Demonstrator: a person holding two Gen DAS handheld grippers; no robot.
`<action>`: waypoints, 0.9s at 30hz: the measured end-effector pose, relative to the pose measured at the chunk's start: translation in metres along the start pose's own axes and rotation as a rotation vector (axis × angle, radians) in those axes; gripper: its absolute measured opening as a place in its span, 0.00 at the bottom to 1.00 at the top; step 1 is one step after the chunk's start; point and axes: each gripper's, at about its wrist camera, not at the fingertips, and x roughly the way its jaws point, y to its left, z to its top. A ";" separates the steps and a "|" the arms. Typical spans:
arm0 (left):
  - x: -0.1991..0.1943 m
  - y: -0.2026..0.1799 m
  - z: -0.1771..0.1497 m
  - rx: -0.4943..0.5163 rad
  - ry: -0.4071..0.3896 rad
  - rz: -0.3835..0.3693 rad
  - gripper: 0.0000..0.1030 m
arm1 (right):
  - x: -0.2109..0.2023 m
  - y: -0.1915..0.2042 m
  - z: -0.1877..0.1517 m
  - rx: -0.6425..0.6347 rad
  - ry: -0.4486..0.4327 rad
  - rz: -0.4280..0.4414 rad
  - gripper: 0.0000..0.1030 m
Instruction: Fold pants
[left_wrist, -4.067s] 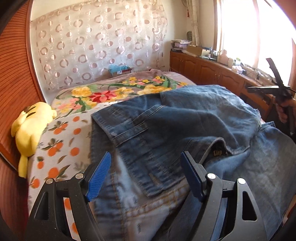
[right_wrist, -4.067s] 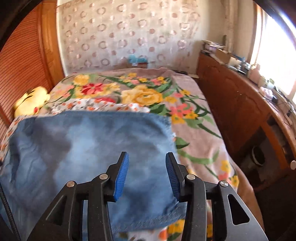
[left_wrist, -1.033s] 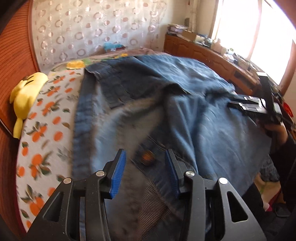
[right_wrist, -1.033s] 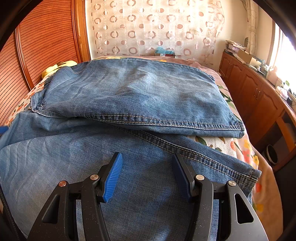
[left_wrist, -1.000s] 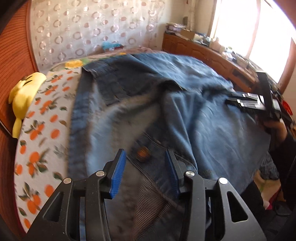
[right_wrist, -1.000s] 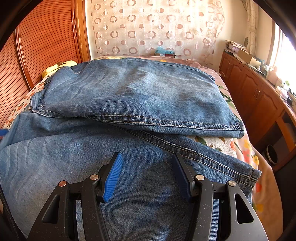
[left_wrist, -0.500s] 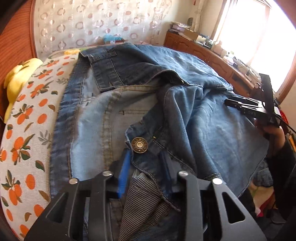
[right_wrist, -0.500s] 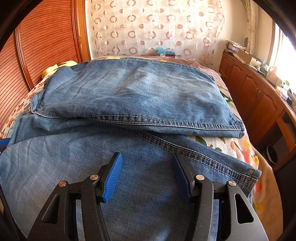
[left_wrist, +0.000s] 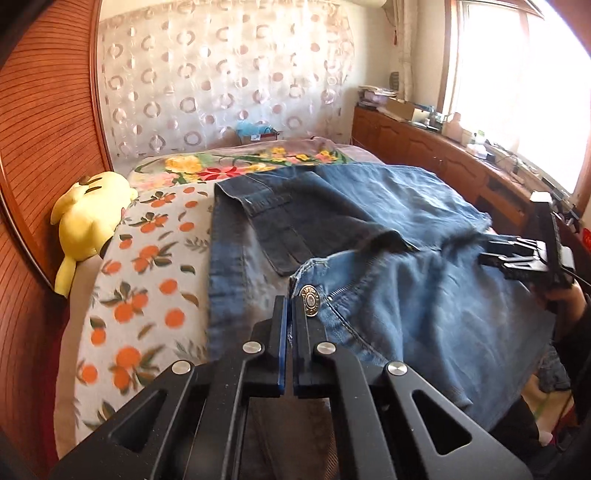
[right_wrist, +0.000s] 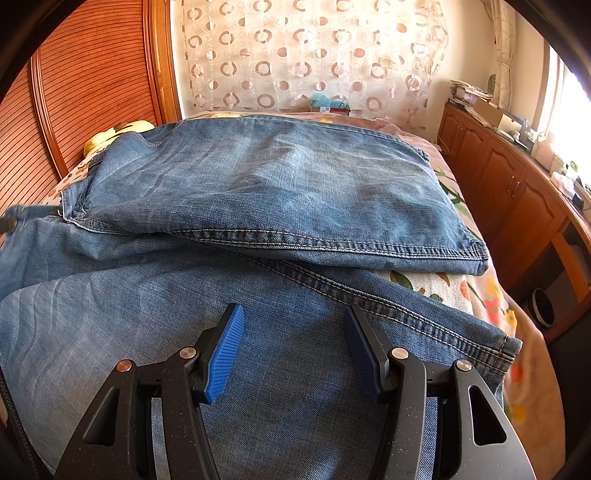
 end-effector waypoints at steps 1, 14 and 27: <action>0.006 0.003 0.003 0.005 0.004 0.017 0.02 | 0.000 0.000 0.000 0.000 0.000 0.000 0.57; 0.058 0.018 0.010 0.035 0.125 0.129 0.03 | 0.000 0.000 0.000 -0.001 0.000 0.000 0.57; 0.058 0.015 0.054 -0.034 0.060 0.003 0.48 | 0.000 0.000 0.000 -0.001 0.000 0.000 0.57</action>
